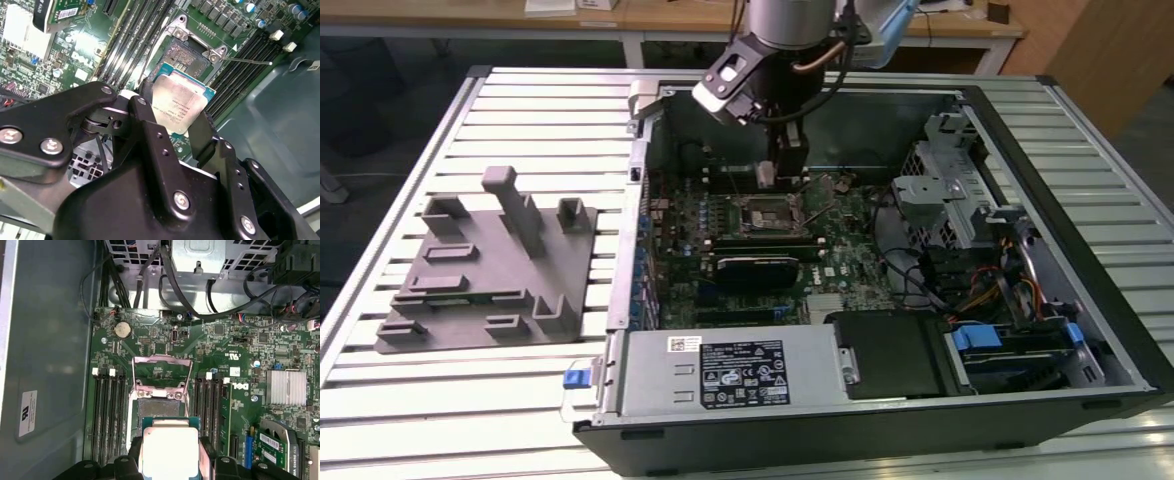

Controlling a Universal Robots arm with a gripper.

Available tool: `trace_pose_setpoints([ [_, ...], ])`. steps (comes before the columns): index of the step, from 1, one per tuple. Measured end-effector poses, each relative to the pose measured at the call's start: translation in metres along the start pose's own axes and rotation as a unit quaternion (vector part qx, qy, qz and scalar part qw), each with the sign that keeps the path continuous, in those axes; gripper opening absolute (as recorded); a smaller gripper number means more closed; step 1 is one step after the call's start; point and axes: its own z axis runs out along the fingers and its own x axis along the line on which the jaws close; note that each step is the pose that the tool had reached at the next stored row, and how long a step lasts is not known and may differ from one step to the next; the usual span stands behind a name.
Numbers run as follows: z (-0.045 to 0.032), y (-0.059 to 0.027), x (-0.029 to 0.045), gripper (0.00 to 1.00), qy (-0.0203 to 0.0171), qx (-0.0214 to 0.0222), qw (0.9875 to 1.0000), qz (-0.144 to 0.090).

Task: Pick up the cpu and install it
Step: 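Place the cpu into insertion slot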

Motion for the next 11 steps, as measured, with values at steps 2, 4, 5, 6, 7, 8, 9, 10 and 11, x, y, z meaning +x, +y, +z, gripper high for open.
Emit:
trace_pose_setpoints([
  [2, 0.0021, -0.0001, 0.0006, 0.53, -0.0003, 0.0001, 1.0, 0.004],
  [4, 0.0046, -0.0002, 0.0012, 0.53, -0.0004, 0.0001, 1.0, 0.006],
  [5, 0.0059, -0.0002, 0.0014, 0.53, -0.0004, 0.0001, 1.0, 0.006],
  [6, 0.0074, -0.0003, 0.0014, 0.53, -0.0004, 0.0, 1.0, 0.006],
  [7, 0.0093, -0.0004, 0.0015, 0.53, -0.0003, 0.0, 1.0, 0.006],
  [8, 0.0111, -0.0005, 0.0016, 0.53, -0.0003, 0.0, 1.0, 0.006],
  [9, 0.0128, -0.0006, 0.0017, 0.53, -0.0004, 0.0001, 1.0, 0.006],
  [10, 0.0145, -0.0007, 0.0018, 0.53, -0.0004, 0.0001, 1.0, 0.006],
  [11, 0.0157, -0.0007, 0.0019, 0.53, -0.0003, 0.0, 1.0, 0.006],
])
